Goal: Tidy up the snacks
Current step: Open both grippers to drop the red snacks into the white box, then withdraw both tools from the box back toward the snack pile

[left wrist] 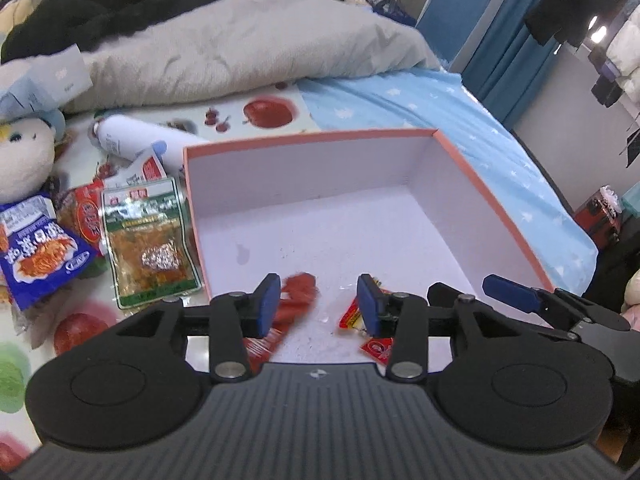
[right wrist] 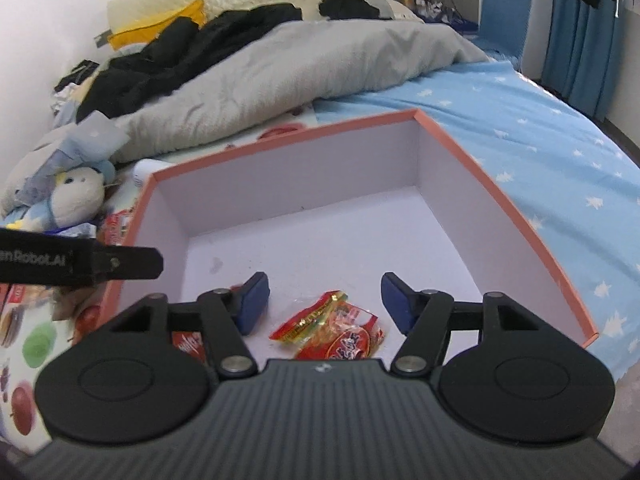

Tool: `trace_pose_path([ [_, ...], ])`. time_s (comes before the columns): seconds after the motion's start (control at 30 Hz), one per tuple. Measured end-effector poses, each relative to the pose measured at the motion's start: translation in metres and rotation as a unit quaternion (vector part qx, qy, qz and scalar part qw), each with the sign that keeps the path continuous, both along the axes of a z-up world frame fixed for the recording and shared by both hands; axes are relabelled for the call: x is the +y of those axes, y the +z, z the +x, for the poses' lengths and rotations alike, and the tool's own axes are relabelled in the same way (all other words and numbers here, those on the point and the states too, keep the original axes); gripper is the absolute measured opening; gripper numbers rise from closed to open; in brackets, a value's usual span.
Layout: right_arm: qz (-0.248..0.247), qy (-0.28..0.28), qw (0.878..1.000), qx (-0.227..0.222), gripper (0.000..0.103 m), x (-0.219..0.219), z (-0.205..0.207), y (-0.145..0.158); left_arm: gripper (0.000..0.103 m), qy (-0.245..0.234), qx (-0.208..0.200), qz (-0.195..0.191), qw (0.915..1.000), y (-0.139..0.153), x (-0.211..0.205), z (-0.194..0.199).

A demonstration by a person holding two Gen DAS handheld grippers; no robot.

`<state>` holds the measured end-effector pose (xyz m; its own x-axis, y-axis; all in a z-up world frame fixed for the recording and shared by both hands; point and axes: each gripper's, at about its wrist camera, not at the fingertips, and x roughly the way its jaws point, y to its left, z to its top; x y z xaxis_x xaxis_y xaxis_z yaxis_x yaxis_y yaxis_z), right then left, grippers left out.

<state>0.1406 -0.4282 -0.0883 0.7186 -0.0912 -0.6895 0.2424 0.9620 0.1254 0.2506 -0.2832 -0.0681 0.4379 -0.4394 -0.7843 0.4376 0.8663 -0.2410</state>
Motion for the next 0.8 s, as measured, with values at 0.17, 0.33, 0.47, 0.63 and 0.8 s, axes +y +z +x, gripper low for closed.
trace_pose_path([
  [0.17,-0.001,-0.002,1.000,-0.027,0.064,0.007,-0.015,0.022,0.048,-0.001,-0.026,-0.013,0.9996,0.026,0.012,-0.017],
  [0.33,-0.008,0.003,0.998,-0.057,0.064,0.019,-0.030,0.049,0.048,0.004,-0.048,-0.027,0.9985,0.051,0.033,-0.036],
  [0.47,-0.013,0.013,0.996,-0.084,0.065,0.031,-0.045,0.070,0.048,0.011,-0.067,-0.031,0.9972,0.071,0.052,-0.053],
  [0.63,-0.007,0.024,0.993,-0.115,0.065,0.047,-0.060,0.092,0.048,0.017,-0.101,-0.041,0.9939,0.092,0.076,-0.077],
  [0.8,-0.007,0.045,0.990,-0.135,0.065,0.067,-0.069,0.102,0.049,0.035,-0.113,-0.042,0.9921,0.094,0.103,-0.094],
])
